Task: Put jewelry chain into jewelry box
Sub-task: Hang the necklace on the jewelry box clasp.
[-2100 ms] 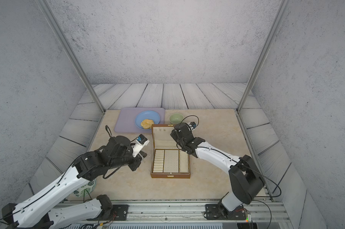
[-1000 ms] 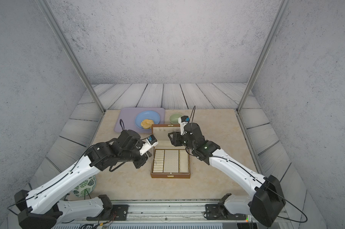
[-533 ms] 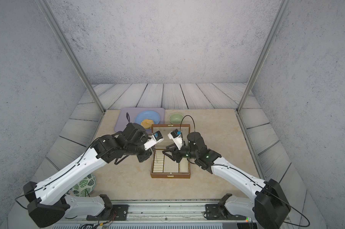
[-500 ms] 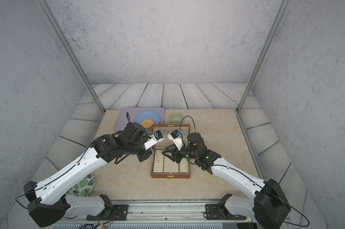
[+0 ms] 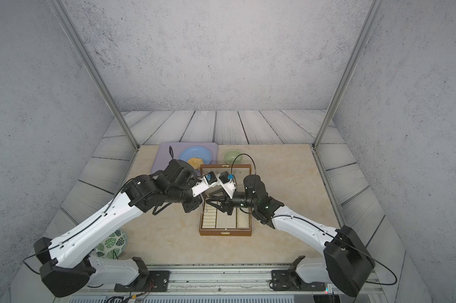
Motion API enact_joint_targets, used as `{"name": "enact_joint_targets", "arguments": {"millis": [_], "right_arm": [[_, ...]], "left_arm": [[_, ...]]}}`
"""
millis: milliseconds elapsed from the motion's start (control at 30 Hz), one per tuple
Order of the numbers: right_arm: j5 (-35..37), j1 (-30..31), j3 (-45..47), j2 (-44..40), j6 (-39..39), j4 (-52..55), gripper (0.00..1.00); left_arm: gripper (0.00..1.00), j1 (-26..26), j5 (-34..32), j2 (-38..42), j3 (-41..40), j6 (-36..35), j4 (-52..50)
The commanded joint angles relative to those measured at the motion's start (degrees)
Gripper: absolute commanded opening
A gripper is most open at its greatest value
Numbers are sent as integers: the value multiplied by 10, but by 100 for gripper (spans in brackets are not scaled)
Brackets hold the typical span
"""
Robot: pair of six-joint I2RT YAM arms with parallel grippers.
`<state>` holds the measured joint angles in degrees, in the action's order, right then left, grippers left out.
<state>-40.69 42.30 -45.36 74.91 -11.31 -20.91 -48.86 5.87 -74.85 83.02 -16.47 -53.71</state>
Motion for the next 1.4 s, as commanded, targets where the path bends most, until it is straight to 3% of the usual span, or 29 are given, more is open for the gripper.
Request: {"name": "enact_joint_targets", "arguments": {"millis": [0,367,433,500,900,1167,1367], "right_arm": [[-14,6,-18,4,12,-18,36],[3,10,-32,19,13,-22,17],[8,10,-32,18,14,-22,6],[14,10,-31,14,17,-15,0],[129,10,-31,-59,53,112,0],[161,10,-78,-68,86,238,0],[215,9,-94,-71,85,266,0]], "left_arm": [[0,4,11,-4,17,1,-8],[0,4,20,-4,16,4,-4],[0,4,18,-5,16,3,-4],[0,4,15,-5,14,3,-3],[0,9,-40,21,-61,28,84],[0,9,-22,20,-123,58,208],[1,10,-25,6,-146,63,269]]}}
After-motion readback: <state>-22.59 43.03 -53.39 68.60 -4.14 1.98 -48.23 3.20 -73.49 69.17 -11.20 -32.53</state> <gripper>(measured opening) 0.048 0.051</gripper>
